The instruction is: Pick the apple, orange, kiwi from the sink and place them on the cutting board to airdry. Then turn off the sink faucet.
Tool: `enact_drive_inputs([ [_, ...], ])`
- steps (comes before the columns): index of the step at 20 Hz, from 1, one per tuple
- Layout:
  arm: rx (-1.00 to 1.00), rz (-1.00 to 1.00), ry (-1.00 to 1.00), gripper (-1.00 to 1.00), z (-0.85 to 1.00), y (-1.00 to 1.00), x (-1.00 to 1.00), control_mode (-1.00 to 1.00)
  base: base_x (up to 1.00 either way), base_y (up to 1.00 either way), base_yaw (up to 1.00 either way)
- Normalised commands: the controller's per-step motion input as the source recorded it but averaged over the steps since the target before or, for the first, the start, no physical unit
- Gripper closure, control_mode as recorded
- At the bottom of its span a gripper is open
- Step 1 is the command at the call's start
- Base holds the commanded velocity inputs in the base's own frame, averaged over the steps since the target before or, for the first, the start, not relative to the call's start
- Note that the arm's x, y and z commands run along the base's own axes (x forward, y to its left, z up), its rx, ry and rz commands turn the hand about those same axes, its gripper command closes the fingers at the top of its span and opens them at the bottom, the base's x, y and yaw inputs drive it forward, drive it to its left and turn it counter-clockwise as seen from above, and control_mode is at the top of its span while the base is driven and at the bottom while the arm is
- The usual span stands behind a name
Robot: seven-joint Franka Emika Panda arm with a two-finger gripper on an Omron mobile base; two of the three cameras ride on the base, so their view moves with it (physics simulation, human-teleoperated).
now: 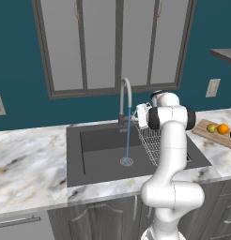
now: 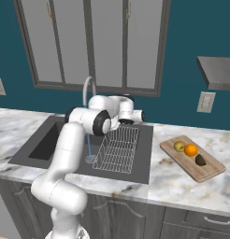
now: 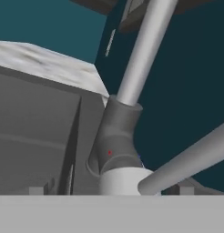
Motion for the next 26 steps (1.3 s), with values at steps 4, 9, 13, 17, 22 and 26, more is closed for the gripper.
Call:
enact_drive_inputs([
  [4,-0.13,0.10,0.00,-1.00,0.78,0.91,0.59,-1.00,0.00,0.00,0.00],
  [9,-0.12,0.12,-0.13,-1.00,0.81,1.00,0.46,-1.00,0.00,0.00,0.00],
  [13,-0.18,0.10,-0.19,-1.00,0.94,1.00,0.39,-1.00,0.00,0.00,0.00],
  [17,-0.17,0.11,-0.15,-1.00,1.00,0.99,0.39,-1.00,0.00,0.00,0.00],
  [22,-0.20,0.07,-0.11,-1.00,1.00,0.99,0.38,-1.00,0.00,0.00,0.00],
  [26,-0.27,0.03,-0.08,-1.00,1.00,1.00,0.42,-1.00,0.00,0.00,0.00],
])
